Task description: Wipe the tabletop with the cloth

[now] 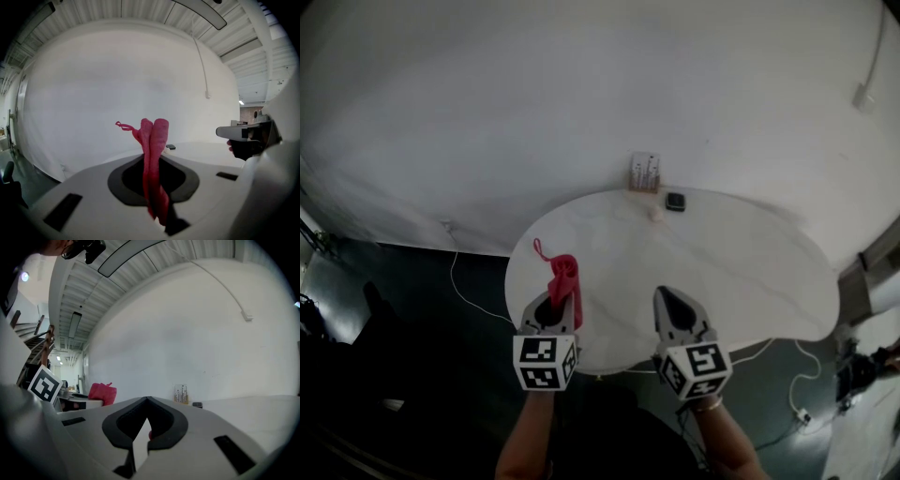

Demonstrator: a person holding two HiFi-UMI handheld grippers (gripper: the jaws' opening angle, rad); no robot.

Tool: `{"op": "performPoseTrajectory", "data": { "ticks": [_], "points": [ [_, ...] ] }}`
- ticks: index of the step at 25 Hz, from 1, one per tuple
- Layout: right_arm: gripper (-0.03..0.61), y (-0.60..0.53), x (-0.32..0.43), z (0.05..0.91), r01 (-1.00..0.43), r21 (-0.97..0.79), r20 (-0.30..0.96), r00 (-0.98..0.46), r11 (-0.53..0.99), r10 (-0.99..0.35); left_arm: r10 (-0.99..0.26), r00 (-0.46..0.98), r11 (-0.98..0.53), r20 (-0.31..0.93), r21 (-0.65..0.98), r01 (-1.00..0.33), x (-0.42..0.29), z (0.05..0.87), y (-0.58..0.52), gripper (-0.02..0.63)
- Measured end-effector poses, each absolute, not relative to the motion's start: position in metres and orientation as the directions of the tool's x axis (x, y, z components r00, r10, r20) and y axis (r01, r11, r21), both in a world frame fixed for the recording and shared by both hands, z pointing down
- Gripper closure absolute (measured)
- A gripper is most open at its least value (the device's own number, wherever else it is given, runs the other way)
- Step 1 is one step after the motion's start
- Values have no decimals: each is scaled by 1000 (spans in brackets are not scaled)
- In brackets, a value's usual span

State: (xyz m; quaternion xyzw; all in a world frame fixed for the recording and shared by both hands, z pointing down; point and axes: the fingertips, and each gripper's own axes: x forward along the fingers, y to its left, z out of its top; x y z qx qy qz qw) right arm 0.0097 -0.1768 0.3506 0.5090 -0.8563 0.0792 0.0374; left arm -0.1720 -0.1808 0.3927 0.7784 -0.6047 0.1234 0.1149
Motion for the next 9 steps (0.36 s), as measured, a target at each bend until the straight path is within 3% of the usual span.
{"op": "performPoseTrajectory", "data": {
  "ticks": [9],
  "points": [
    [577, -180, 17, 358, -887, -106, 154, -462, 450, -874, -913, 251, -255, 322, 30, -966, -163, 392, -183, 572]
  ]
}}
